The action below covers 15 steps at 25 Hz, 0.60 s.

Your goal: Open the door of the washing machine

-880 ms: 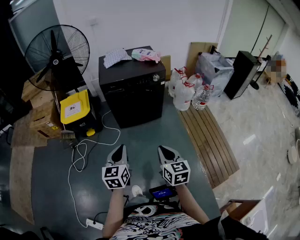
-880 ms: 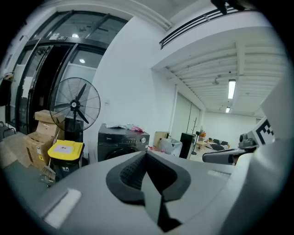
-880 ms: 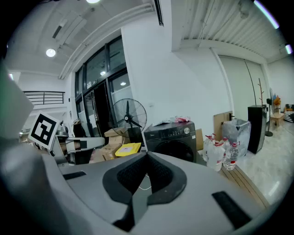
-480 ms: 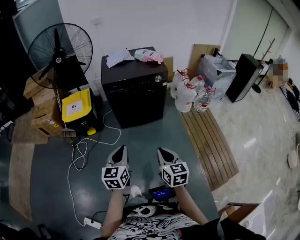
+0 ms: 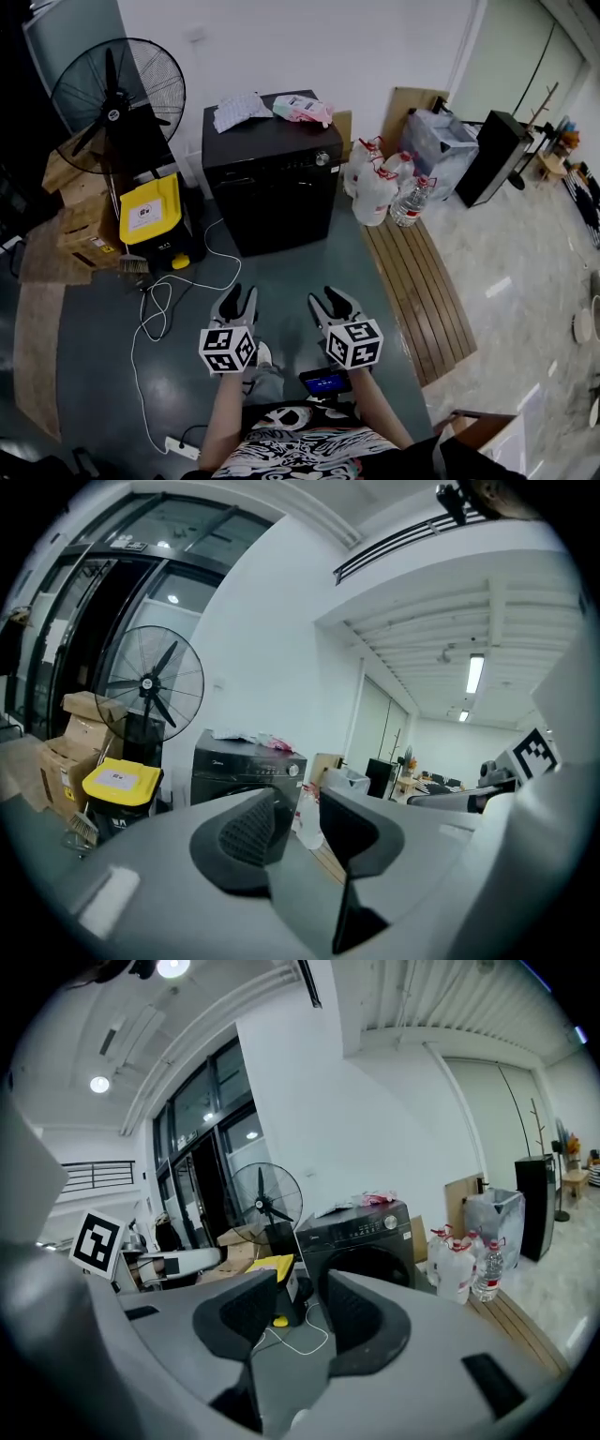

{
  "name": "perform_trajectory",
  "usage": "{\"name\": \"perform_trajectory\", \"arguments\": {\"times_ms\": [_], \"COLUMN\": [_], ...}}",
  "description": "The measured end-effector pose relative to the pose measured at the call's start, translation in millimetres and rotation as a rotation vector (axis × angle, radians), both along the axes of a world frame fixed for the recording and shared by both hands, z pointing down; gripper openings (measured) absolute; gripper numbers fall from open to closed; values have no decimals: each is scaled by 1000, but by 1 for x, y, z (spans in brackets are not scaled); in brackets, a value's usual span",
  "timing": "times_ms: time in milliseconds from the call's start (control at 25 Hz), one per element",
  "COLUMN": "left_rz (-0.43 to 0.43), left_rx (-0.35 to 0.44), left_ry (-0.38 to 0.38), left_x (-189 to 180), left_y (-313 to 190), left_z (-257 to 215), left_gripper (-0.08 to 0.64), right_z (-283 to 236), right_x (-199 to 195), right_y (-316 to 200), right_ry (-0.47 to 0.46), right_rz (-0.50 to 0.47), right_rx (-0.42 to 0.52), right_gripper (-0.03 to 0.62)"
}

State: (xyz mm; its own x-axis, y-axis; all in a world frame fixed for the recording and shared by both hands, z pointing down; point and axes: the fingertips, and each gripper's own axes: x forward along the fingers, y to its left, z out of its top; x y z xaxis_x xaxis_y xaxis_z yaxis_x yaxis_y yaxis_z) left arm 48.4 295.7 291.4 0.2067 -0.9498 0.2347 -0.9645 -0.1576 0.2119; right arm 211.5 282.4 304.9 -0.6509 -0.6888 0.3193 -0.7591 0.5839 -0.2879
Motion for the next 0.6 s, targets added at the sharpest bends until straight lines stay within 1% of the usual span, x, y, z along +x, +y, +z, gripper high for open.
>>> {"name": "perform_trajectory", "arguments": {"times_ms": [160,240,320,400,520,600], "left_rz": [-3,15,51,89,149,192], "left_rx": [-25,-47,-77,-108,-142,-164], "left_ry": [-23,-33,-44,-52,-64,-70], "left_x": [-31,-48,-66,-89,-124,-141], "left_y": [-51,-83,-115,-150,-207,-239], "left_z": [25,42,62,81,104,121], "left_gripper": [141,141,141,141,141,141], "right_z": [17,30,45,59,74,83], "right_x": [-26,-40,-55,-79,-120,-144], "right_y": [-48,-78,-108,-139,-195,-229], "right_ry": [19,29,37,60,101,104], "right_rz": [12,33,72,107,136,142], "right_rx": [-17,-34,-55,-79,-103,-122], "right_gripper": [163,163,163,163,167,167]}}
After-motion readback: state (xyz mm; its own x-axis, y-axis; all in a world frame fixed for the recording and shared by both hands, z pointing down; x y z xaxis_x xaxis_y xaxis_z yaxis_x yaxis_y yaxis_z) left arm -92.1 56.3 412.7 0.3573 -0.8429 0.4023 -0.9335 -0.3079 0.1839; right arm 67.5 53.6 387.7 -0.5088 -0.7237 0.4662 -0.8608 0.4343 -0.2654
